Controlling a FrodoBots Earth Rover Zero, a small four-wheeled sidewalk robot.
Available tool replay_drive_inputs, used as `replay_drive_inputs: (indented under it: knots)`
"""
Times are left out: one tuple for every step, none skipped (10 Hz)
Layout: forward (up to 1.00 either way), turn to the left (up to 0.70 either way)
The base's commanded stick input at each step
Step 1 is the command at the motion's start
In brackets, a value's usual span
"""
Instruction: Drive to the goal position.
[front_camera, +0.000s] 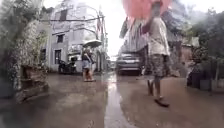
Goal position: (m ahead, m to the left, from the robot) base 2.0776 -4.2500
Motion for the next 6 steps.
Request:
replay_drive_inputs:
  knots:
    - [0.96,0.0]
    - [0.99,0.0]
    - [0.99,0.0]
    - [0.99,0.0]
    - [0.99,0.0]
    - [0.99,0.0]
